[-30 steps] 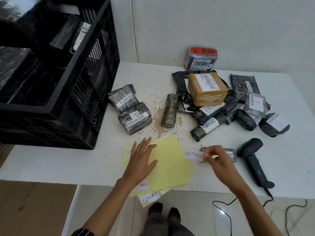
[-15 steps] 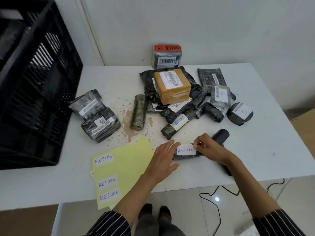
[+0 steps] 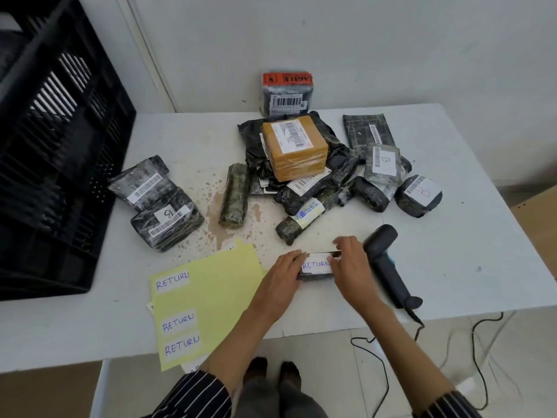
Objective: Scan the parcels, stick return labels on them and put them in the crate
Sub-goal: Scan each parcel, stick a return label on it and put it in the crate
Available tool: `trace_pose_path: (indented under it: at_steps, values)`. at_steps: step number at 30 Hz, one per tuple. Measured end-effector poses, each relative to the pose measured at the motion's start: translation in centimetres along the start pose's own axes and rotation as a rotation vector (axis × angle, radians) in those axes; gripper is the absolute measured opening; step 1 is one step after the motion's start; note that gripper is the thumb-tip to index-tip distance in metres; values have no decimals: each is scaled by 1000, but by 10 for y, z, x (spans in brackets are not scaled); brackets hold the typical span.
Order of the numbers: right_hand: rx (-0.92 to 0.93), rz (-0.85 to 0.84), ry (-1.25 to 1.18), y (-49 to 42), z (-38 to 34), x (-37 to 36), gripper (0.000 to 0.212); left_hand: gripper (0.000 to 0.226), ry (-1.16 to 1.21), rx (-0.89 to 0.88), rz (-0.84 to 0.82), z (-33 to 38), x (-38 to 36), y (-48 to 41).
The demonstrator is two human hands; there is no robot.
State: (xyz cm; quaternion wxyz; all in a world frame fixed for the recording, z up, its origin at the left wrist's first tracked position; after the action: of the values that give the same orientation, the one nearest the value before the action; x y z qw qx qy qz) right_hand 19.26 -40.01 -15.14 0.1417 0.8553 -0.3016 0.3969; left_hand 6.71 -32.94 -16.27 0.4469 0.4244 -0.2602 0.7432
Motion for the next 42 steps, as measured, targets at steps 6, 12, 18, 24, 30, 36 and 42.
trace_pose_path:
  at_steps: [6,12,18,24,30,36,42]
  values:
    - [46,74,206,40,-7,-16,59,68,215,174,-34,-12,-4,-1]
    - [76,-24,181,51,-11,-36,48,73,247,172,-22,-18,-7,0]
    - [134,-20,218,50,0,-27,51,62,47,26,67,-9,-11,7]
    - [58,89,137,40,2,-11,55,50,-31,-8,135,-6,-18,11]
    - [-86,132,68,20,1,-8,57,63,168,239,160,-10,-21,4]
    - [-176,219,-258,30,-2,-2,45,48,508,224,88,-5,-12,2]
    - [-323,280,-620,31,-17,12,34,59,824,305,127,5,25,6]
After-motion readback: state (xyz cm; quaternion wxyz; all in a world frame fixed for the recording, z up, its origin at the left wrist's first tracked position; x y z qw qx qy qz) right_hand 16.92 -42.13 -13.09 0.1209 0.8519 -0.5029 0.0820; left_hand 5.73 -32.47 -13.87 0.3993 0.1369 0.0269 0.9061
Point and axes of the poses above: each hand's wrist, its own y-axis away from the middle knuckle, its own x-axis out of the back of the hand, z = x × y, the point moved 7 cm from there along -y, towards the middle knuckle, and after that the axes turned 11 degrees about -y, right-handed, at the moved point
